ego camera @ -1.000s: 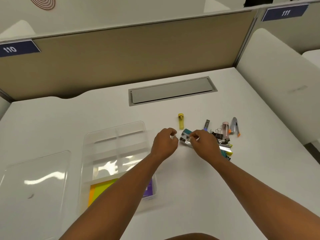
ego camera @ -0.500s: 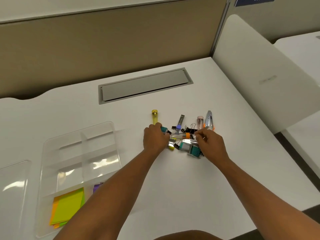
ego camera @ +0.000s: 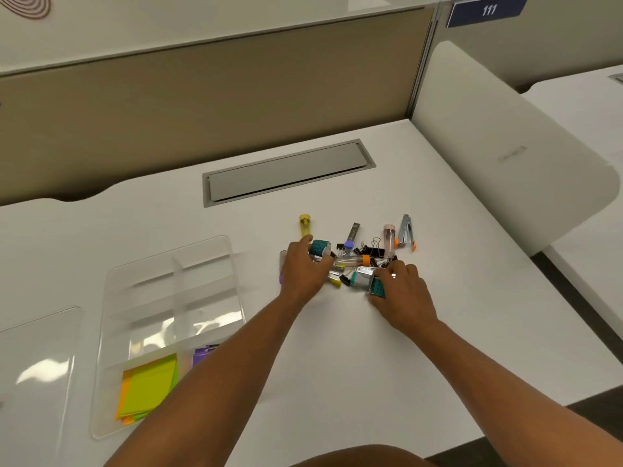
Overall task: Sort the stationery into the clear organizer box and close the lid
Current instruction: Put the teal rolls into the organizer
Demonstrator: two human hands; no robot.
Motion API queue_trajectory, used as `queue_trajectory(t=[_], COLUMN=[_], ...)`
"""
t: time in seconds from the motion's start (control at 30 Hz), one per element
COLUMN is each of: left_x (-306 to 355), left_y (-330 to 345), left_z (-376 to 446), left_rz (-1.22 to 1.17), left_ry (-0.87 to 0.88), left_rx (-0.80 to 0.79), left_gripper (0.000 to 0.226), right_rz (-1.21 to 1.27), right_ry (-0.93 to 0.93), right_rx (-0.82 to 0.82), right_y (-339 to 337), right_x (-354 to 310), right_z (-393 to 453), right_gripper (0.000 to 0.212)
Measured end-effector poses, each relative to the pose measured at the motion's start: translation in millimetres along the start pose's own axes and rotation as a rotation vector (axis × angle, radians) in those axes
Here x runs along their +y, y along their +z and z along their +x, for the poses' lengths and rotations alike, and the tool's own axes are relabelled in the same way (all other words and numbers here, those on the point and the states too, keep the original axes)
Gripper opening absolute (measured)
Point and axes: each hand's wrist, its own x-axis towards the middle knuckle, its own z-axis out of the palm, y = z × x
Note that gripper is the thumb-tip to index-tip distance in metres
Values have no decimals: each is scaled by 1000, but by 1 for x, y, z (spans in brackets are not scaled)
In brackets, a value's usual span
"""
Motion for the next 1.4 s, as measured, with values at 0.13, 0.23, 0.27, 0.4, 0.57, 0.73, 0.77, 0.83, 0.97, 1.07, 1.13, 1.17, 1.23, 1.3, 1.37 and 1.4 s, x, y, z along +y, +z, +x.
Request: queue_trajectory(t=[0.13,0.23,0.27,0.4,0.57,0.73,0.77,0.83,0.97,1.07,1.13,1.17,1.23,1.3,1.37,1.4], left_x=[-10,-18,-20,-29,-50,-82,-89,-102,-121,-126,-124,-123,-121,-119,-117,-116], left_y=[-17,-31,-37,-62,-101,-147,-155,-167,-176,-172,-167,-166,-163,-161,-160,-160], left_z=[-12,-19,-20,-26,-39,-51,-52,-54,-55,-52,-48,-46,-40,-35,-31,-28], left_rz=[-34,-61,-72,-102,-10,85,86,97,240,342,390,405,439,472,481,475], left_ry=[20,47,54,53,108,143,124,64,23,28,28,26,26,25,7,-6], left_rx=[16,36,42,47,12,17,14,-13,-136,-202,-242,-260,-300,-354,-399,-420], left_gripper=[57,58,59,63,61,56,56,55,56,56,56,56,54,50,50,52], right_rz=[29,124,187,543,917,1168,1197,1247,1302,1315,1314,1308,1296,1287,1280,1277], right_ry=[32,62,62,51,132,175,182,201,224,238,240,242,252,256,251,248], right_rx=[8,42,62,108,-21,-108,-122,-150,-194,-202,-206,-208,-206,-193,-176,-168], right_y=[-5,-14,-17,-30,-35,-27,-25,-23,-20,-20,-19,-19,-18,-18,-17,-16], right_x=[-12,-26,-33,-71,-130,-176,-183,-193,-208,-211,-209,-208,-204,-199,-195,-194], right_z=[-2,-5,-7,-12,-19,-25,-25,-27,-28,-29,-29,-29,-28,-27,-26,-24], right_gripper=[53,52,50,41,36,32,32,33,40,39,34,33,33,35,35,32])
